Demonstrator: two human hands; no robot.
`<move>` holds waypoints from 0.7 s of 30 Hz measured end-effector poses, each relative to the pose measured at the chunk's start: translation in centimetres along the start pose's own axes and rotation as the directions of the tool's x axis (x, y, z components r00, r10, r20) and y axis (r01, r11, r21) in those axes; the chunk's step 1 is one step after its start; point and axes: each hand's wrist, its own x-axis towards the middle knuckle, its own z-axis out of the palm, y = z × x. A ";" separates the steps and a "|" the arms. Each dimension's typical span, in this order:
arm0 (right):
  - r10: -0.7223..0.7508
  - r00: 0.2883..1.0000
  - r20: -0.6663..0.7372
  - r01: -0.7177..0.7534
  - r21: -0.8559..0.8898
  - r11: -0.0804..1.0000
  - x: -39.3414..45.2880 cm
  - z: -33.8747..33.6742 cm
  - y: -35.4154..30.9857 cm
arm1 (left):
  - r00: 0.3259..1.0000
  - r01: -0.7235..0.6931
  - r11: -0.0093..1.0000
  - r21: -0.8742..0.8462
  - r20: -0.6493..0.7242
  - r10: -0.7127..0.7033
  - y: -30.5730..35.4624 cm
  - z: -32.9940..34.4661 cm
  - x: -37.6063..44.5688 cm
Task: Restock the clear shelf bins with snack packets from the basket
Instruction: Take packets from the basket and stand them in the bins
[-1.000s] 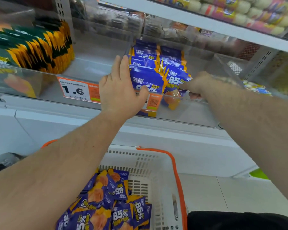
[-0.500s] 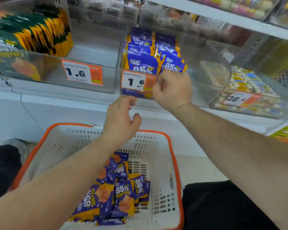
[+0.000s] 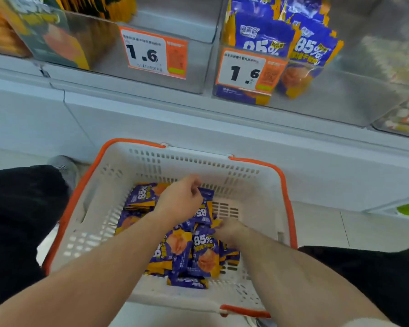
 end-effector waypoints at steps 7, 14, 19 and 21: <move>0.105 0.994 -0.037 -0.092 0.258 0.962 1.7 2.3 0.0 | 0.996 0.083 0.996 -0.033 0.037 -0.082 -1.5 0.6 0.8; 0.185 0.981 0.057 -0.188 0.513 0.838 1.5 3.2 -0.5 | 0.994 0.088 0.995 -0.048 0.073 -0.084 -0.9 1.1 0.2; 0.095 0.994 -0.053 -0.068 0.378 0.923 0.6 1.2 -0.2 | 0.991 0.126 0.984 -0.123 0.056 -0.120 -0.4 0.4 0.1; 0.098 0.982 -0.163 -0.050 0.272 0.961 -0.3 -1.4 -0.1 | 0.990 0.140 0.975 -0.175 0.044 -0.135 0.1 0.2 0.1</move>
